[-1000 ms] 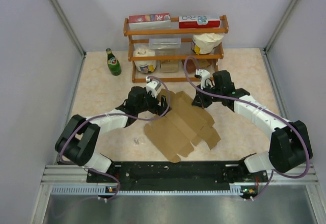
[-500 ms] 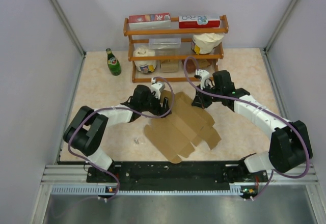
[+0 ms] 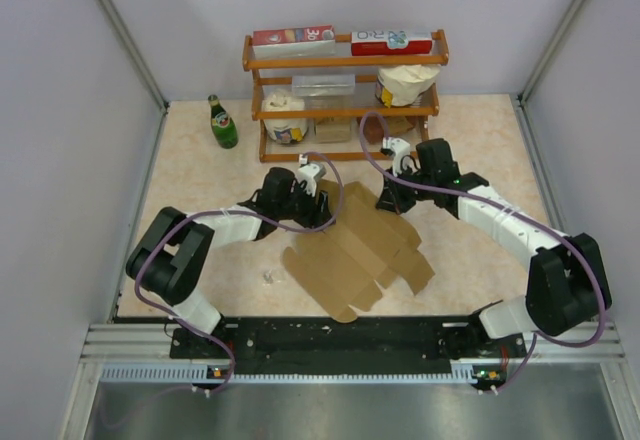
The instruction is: Fold the paper box
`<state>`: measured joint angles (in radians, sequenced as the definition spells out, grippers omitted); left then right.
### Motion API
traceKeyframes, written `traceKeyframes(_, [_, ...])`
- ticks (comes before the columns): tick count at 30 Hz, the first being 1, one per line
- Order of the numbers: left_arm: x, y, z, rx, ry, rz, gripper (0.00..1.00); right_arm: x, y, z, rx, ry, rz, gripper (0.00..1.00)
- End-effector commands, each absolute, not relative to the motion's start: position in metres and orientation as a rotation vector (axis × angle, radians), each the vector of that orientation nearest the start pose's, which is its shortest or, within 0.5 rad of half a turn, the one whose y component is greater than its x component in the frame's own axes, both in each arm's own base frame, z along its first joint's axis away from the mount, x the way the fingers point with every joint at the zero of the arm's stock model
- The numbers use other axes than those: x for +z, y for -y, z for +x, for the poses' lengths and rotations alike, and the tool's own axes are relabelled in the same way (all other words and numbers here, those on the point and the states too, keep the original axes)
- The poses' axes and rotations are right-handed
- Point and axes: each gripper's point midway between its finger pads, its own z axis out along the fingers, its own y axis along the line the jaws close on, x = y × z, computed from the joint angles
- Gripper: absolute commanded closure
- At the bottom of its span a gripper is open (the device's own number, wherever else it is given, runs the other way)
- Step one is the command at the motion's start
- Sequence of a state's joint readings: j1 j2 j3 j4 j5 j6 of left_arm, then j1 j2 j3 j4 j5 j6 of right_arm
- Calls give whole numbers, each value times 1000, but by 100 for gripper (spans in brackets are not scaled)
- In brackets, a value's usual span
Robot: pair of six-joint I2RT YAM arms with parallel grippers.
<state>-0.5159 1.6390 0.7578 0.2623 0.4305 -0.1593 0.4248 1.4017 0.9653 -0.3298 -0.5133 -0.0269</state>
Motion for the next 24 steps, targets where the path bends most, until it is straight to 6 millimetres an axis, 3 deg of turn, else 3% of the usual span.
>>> traceKeyframes(1, [84,282,319,-878,-2066,668,41,161,-236,305,803,-2132,-796,100])
traceKeyframes(24, [92,306,294,-896,-2081,740,64,153,-236,309,790,-2151,-767,100])
